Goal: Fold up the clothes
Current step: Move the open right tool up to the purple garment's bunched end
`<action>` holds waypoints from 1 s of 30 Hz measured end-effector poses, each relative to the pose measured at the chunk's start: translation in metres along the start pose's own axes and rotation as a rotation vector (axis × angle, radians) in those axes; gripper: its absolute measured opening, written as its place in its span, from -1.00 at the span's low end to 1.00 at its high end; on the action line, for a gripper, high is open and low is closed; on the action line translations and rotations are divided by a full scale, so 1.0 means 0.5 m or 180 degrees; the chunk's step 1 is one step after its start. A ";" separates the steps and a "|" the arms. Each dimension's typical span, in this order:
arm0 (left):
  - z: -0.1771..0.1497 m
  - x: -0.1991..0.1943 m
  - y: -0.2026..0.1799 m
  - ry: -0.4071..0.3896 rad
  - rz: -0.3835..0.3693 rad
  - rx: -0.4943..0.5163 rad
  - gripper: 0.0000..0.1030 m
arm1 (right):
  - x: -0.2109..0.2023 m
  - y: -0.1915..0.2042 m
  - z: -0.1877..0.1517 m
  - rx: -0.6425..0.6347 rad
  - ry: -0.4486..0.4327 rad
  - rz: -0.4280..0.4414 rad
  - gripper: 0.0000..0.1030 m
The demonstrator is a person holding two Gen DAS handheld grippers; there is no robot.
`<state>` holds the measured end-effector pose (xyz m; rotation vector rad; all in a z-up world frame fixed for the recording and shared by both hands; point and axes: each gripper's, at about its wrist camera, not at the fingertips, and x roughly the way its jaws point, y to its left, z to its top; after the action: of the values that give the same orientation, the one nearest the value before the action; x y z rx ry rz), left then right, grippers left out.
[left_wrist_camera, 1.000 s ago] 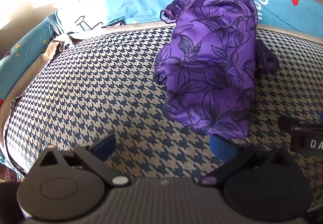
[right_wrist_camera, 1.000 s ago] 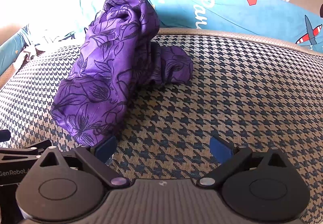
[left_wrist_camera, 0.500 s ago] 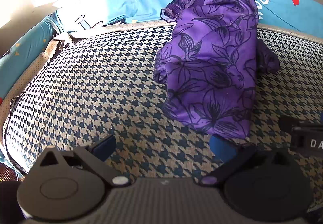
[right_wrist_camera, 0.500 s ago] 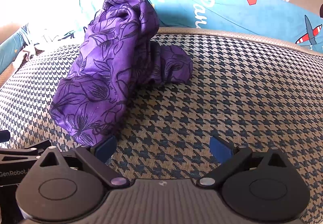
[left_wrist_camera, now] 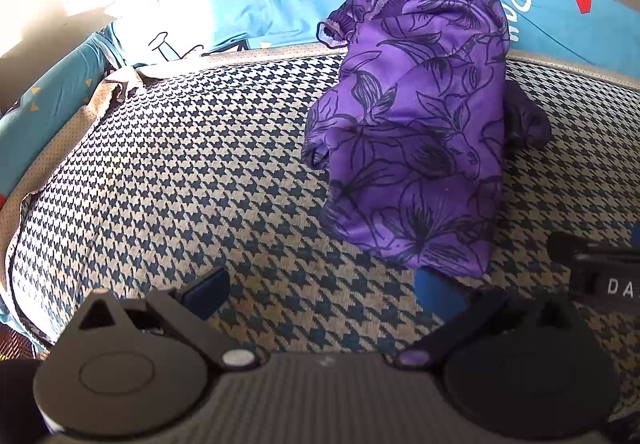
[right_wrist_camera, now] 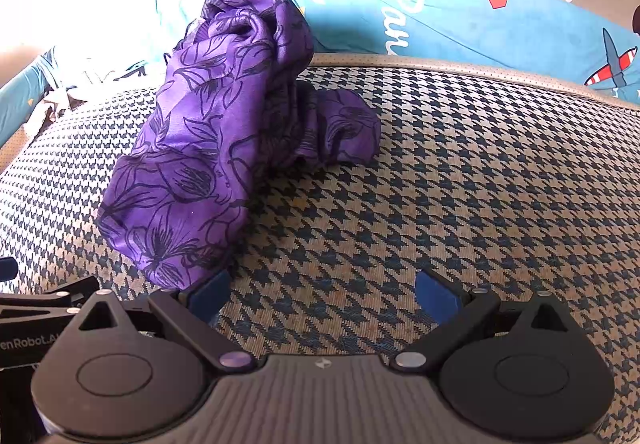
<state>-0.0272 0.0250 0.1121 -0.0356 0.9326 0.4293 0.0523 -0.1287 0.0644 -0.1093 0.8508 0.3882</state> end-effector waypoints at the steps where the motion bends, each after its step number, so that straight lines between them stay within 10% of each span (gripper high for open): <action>1: 0.000 0.000 0.000 -0.0002 -0.0002 0.0002 1.00 | 0.000 0.000 0.000 0.0000 0.0000 0.0000 0.94; 30: 0.017 0.025 0.009 0.0000 -0.0071 0.0054 1.00 | 0.010 0.006 0.012 -0.0064 -0.0006 -0.0034 0.94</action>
<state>-0.0157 0.0352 0.1080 -0.0303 0.9349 0.4008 0.0581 -0.1232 0.0648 -0.1321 0.8442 0.3869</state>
